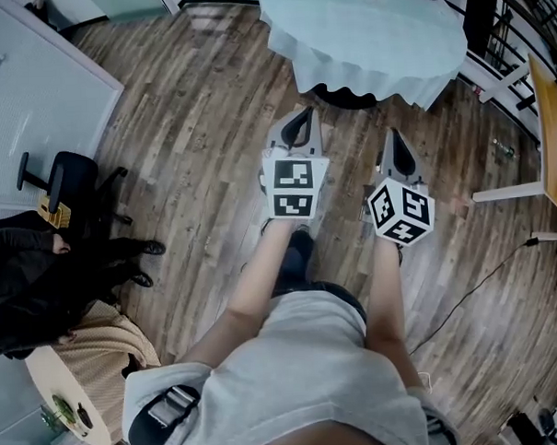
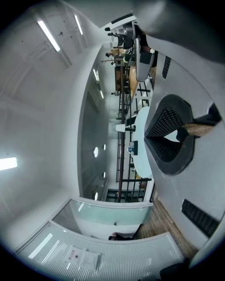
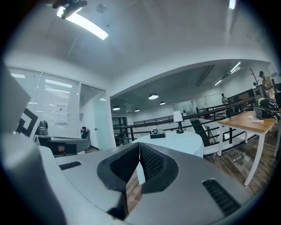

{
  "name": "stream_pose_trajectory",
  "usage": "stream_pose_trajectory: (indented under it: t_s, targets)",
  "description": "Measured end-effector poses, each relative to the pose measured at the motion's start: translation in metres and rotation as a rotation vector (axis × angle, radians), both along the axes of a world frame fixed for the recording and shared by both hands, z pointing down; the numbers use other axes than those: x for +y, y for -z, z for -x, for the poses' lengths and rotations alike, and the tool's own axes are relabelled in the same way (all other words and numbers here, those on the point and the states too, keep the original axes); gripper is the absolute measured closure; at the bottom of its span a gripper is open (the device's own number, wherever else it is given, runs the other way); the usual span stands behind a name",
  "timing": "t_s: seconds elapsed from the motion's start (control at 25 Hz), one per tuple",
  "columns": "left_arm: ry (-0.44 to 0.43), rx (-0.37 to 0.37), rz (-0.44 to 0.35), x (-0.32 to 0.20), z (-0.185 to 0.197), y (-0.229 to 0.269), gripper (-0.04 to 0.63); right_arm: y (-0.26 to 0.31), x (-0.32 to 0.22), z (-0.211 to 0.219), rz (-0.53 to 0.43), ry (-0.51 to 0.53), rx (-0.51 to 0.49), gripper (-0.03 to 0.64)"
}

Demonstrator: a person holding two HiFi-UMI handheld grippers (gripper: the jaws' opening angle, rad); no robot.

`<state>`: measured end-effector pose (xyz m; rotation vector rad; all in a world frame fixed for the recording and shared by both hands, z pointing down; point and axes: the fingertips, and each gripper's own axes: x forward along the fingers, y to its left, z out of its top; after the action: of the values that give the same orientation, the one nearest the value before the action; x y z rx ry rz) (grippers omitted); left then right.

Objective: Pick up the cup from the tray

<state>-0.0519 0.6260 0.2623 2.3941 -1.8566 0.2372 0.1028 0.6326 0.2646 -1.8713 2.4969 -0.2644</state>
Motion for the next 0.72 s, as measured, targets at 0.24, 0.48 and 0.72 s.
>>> stream_pose_trajectory:
  t_s: [0.24, 0.48, 0.72]
  targets:
    - [-0.006, -0.008, -0.028, -0.075, 0.020, 0.011, 0.589, 0.008, -0.075, 0.018, -0.018, -0.020, -0.009, 0.609]
    - [0.005, 0.004, -0.008, -0.121, 0.035, 0.001, 0.589, -0.002, -0.119, 0.032, 0.007, -0.013, 0.013, 0.609]
    - [0.012, 0.020, 0.025, -0.177, 0.031, -0.015, 0.589, -0.011, -0.176, 0.021, 0.028, -0.019, 0.021, 0.609]
